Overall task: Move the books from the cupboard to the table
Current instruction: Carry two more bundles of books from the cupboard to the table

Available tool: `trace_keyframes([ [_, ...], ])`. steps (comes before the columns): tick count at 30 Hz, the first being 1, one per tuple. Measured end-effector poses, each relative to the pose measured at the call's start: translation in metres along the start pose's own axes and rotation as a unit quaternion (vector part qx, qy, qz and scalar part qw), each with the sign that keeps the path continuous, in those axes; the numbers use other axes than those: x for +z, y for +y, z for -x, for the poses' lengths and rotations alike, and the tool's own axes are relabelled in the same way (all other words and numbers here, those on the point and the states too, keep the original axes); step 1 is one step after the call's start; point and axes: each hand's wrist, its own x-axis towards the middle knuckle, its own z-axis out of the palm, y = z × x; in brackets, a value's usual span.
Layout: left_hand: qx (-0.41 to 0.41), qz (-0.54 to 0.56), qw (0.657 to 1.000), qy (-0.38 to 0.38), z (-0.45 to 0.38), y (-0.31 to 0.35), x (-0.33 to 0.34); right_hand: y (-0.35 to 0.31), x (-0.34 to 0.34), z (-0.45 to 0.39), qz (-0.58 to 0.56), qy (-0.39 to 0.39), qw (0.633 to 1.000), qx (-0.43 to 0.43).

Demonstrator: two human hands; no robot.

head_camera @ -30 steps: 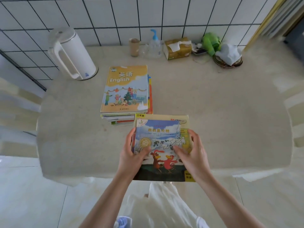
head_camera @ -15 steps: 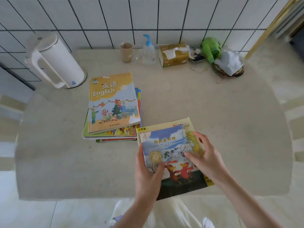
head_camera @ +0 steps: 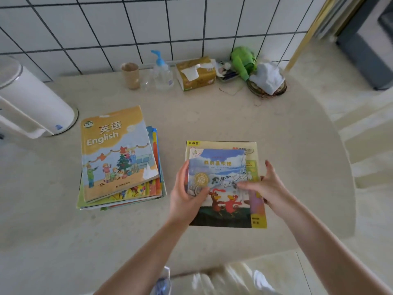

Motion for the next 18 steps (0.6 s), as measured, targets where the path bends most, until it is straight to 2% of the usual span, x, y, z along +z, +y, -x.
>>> trace_keyframes([
  [3,0.008,-0.013,0.999,-0.035,-0.017,0.004,-0.001,-0.003,-0.009,-0.022,-0.035,-0.099,0.994,0.004],
  [5,-0.003,0.015,0.998,-0.058,-0.028,0.005,-0.003,0.001,-0.01,-0.031,-0.056,-0.115,0.991,-0.033],
  [7,-0.028,0.034,0.996,-0.071,-0.036,0.004,-0.007,0.005,-0.008,-0.037,-0.055,-0.098,0.99,-0.088],
  [10,-0.029,-0.092,0.994,-0.041,-0.042,-0.005,-0.014,0.015,0.004,-0.041,-0.027,-0.055,0.982,-0.178],
  [12,-0.029,-0.115,0.993,-0.007,-0.039,-0.016,-0.017,0.02,0.012,-0.043,-0.001,-0.024,0.973,-0.231],
  [14,-0.004,-0.118,0.993,0.006,-0.034,-0.02,-0.017,0.025,0.015,-0.046,-0.011,-0.022,0.965,-0.259],
  [18,0.027,-0.142,0.989,-0.02,-0.026,-0.019,-0.016,0.027,0.011,-0.044,0.002,-0.038,0.955,-0.295],
])
